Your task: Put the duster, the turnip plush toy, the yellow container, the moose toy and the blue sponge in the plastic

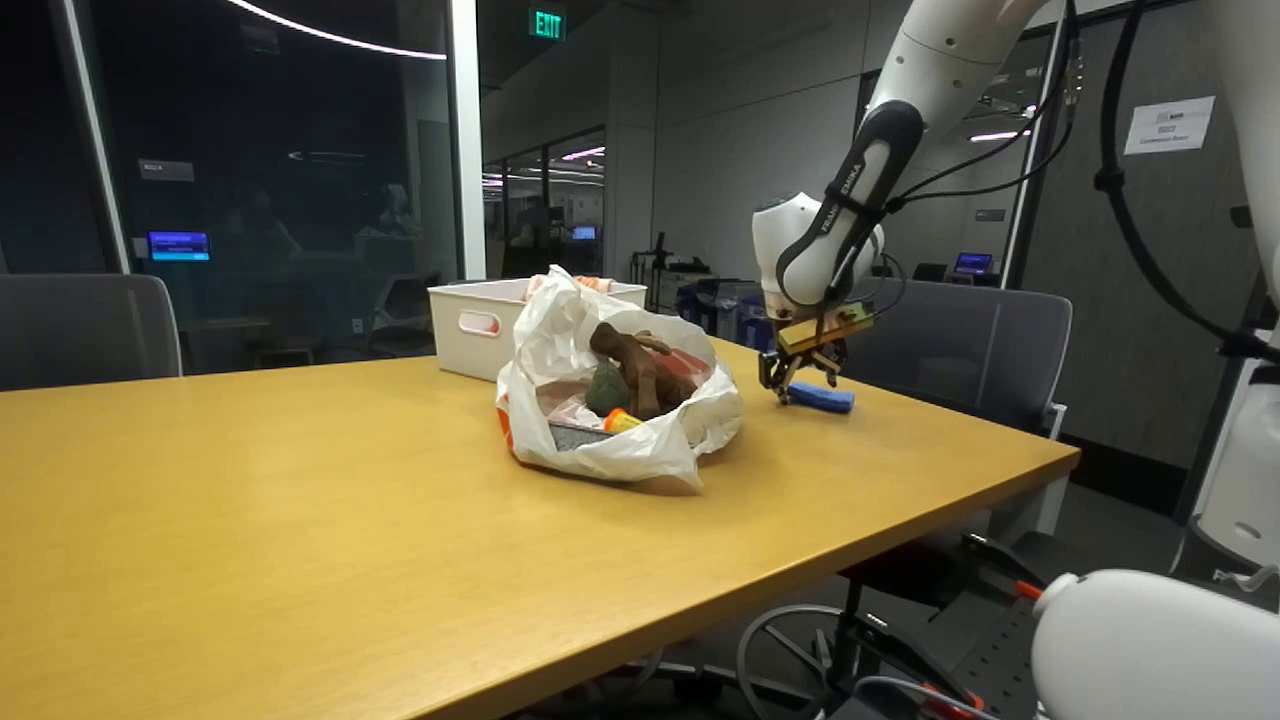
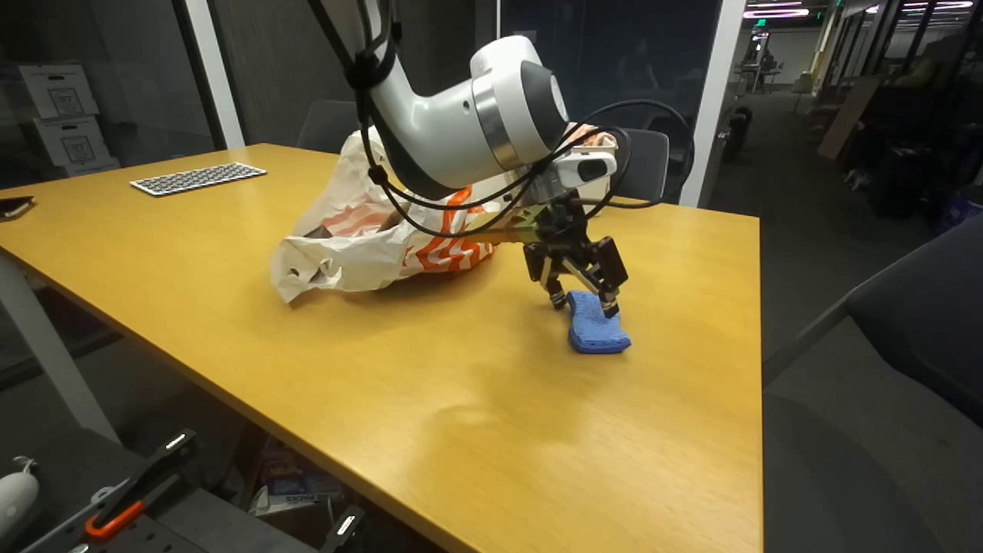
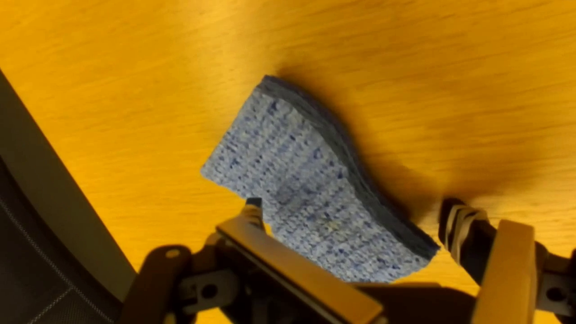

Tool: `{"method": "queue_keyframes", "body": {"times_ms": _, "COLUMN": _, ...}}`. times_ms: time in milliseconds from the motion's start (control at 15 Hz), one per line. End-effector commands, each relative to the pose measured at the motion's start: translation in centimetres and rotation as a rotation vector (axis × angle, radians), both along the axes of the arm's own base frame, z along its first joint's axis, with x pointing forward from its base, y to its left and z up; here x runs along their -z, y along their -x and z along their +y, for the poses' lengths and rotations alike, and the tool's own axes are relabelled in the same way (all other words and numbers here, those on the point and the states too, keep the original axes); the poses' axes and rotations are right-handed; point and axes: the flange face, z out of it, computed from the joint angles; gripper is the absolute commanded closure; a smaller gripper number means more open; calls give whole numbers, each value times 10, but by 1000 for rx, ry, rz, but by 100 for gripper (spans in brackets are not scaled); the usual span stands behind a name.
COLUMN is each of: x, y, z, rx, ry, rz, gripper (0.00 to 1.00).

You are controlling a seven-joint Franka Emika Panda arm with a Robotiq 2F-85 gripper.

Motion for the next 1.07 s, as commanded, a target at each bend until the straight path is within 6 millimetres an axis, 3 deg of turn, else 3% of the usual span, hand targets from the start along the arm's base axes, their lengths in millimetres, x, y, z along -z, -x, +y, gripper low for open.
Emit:
{"method": "queue_keyframes", "body": {"times_ms": 0, "x": 5, "y": -12, "z": -15, "rx": 15, "ry": -13, "rz": -8, "gripper": 26}}
{"method": "queue_keyframes", "body": {"times_ms": 467, "x": -2, "y": -14, "z": -18, "rx": 22, "ry": -49, "rz": -33, "gripper": 77}}
{"method": "queue_keyframes", "body": {"times_ms": 600, "x": -15, "y": -11, "z": -19, "rx": 28, "ry": -45, "rz": -45, "gripper": 84}}
{"method": "queue_keyframes", "body": {"times_ms": 800, "x": -52, "y": 2, "z": -13, "rx": 12, "ry": -36, "rz": -96, "gripper": 84}}
{"method": "queue_keyframes", "body": {"times_ms": 1000, "x": -98, "y": 23, "z": 10, "rx": -55, "ry": -33, "rz": -138, "gripper": 84}}
